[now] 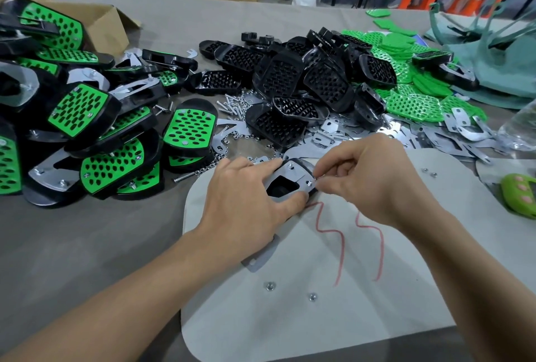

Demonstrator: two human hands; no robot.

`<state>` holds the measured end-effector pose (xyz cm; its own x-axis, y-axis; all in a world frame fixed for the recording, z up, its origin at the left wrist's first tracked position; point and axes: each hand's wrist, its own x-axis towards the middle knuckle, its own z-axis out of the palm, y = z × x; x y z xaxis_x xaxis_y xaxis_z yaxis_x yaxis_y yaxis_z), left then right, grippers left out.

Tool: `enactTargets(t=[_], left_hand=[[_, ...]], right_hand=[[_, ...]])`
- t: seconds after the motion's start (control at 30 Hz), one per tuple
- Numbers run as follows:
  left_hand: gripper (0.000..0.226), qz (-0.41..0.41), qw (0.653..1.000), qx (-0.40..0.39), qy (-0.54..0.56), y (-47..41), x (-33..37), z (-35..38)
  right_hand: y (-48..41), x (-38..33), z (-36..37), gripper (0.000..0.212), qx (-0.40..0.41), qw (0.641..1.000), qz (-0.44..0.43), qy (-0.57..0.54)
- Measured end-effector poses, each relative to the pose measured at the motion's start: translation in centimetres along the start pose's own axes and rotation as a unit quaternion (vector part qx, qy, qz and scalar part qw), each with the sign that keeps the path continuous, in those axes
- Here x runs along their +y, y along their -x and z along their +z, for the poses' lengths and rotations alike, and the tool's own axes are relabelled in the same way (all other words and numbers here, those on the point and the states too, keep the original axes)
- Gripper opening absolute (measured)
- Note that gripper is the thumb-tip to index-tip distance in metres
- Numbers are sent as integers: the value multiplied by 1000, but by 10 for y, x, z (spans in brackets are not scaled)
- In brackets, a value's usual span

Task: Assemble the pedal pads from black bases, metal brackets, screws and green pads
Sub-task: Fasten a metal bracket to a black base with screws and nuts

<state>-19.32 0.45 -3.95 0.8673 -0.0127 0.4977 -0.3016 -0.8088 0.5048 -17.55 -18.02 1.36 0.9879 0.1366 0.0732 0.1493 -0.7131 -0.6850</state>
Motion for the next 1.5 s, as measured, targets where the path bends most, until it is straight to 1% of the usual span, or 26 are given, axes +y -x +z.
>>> enactTargets(t=[0.1,0.23,0.37,0.47,0.53,0.6,0.73,0.87,0.97,1.03,1.07,1.13,1.17,1.2,1.23,1.27,1.33,1.37,1.43,1.5], left_hand=[[61,1,1000,-2,3,1,0,0],[66,-2,1000,-5,5,0,-1,0],[69,-7,1000,-13,2,1,-3,2],[67,0,1000,-10,2,1,-2,1],[65,11,1000,-6,0,0,-1,1],[63,19,1000,0,-3,0,-1,1],[61,16,1000,5,-11,1,0,0],[69,13,1000,-5,-2,1,0,0],[67,-1,1000,-27,-2,1,-2,-1],[60,8,1000,-20,-9,1,-3,1],[57,13,1000,-11,-8,0,-3,1],[55,11,1000,-1,-1,0,-3,3],[56,7,1000,-3,-2,0,-4,3],[58,4,1000,-7,-5,0,-5,3],[61,1,1000,-12,-9,0,-5,4],[64,-5,1000,-18,-13,1,-6,4],[68,-15,999,-26,-17,1,-7,4],[69,-16,999,-26,-16,1,-7,4],[71,-22,999,-28,-10,1,-7,3],[76,-39,998,-44,-11,1,-7,3]], right_hand=[[-3,-2,3,23,-31,999,12,16],[-8,-1,4,18,-39,999,1,30],[-13,-7,1,12,-54,989,-68,122],[-19,-15,-3,8,-85,963,-130,220],[-22,-20,-5,8,-99,948,-163,254],[-25,-22,-7,11,-112,943,-172,263],[-23,-18,-6,19,-109,966,-103,212],[-20,-11,1,26,-86,973,-75,202],[-19,-6,5,43,-100,973,-61,197],[-16,-1,6,60,-102,975,-46,190],[-13,2,5,64,-87,978,-43,184],[-9,7,4,62,-32,989,-43,137],[-6,9,3,54,-15,995,-47,87],[-4,9,3,43,-16,998,-53,28],[-2,8,4,33,-33,998,-59,-17],[0,8,5,28,-56,995,-68,-37],[4,12,8,27,-77,993,-75,-49],[6,15,10,28,-65,994,-66,-62],[7,19,10,34,-17,995,-34,-89],[11,21,9,39,-3,994,-21,-106]])
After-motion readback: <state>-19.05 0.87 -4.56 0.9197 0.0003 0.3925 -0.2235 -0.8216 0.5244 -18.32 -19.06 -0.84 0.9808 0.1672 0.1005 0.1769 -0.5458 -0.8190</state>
